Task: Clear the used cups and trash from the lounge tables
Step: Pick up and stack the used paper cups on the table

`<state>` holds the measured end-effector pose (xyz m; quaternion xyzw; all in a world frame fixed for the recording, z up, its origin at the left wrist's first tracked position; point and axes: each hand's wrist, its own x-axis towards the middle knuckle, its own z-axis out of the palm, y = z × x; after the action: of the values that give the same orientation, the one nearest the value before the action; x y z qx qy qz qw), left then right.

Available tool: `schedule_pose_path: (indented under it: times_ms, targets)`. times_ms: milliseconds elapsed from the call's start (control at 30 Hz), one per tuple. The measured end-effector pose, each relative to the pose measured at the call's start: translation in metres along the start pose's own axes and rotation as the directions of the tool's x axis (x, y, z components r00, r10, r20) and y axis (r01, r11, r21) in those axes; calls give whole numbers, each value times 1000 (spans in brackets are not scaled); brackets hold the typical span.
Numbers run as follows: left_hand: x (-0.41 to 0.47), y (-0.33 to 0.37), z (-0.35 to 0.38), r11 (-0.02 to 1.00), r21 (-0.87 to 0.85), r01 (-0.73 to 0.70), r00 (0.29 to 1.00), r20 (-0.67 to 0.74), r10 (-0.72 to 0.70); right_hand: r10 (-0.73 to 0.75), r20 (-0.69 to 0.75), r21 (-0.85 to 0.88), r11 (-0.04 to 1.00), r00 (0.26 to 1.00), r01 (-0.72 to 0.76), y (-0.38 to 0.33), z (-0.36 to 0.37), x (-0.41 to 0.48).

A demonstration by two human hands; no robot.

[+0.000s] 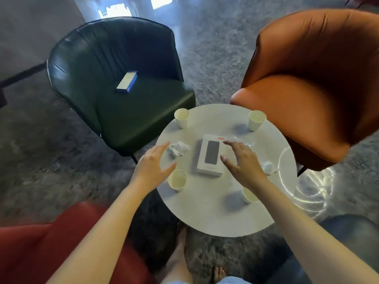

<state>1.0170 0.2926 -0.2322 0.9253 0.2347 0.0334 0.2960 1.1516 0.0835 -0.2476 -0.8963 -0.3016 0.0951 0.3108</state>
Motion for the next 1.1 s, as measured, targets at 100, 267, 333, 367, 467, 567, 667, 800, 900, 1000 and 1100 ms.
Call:
schedule_pose_path:
  times_ms: [100, 267, 333, 367, 467, 567, 667, 800, 900, 1000, 1100]
  targets:
    - [46, -16, 1, 1000, 18, -22, 999, 31, 22, 41, -4, 18, 999, 999, -41, 0, 15, 32]
    - [116, -57, 12, 998, 12, -54, 988, 144, 51, 103, 35, 7, 995, 994, -104, -8, 62, 83]
    - [137, -76, 25, 996, 28, -80, 977, 201, 72, 132, 46, 6, 991, 990, -132, -7, 83, 100]
    - [147, -84, 33, 995, 32, -95, 969, 232, 85, 150, 43, 11, 988, 988, -151, -5, 92, 107]
    - [169, -102, 63, 993, 44, -111, 942, 322, 91, 215, 43, 27, 976, 976, -216, 6, 113, 117]
    - [180, -110, 94, 993, 61, -104, 917, 393, 72, 240, 61, 64, 968, 969, -244, 18, 128, 114]
    - [183, -124, 120, 984, 97, -151, 893, 440, 94, 265, 54, 109, 957, 963, -269, 25, 140, 112]
    - [180, -139, 137, 966, 152, -209, 905, 404, 132, 264, 39, 150, 952, 964, -267, 30, 149, 111]
    - [176, -148, 142, 980, 96, -172, 924, 360, 127, 246, 34, 164, 955, 969, -248, 35, 153, 111]
    - [178, -147, 141, 996, 36, -83, 956, 284, 69, 232, 7, 178, 957, 973, -230, 40, 152, 110]
    - [180, -129, 132, 997, -70, -37, 987, 156, 47, 232, -111, 140, 966, 966, -216, 46, 138, 109]
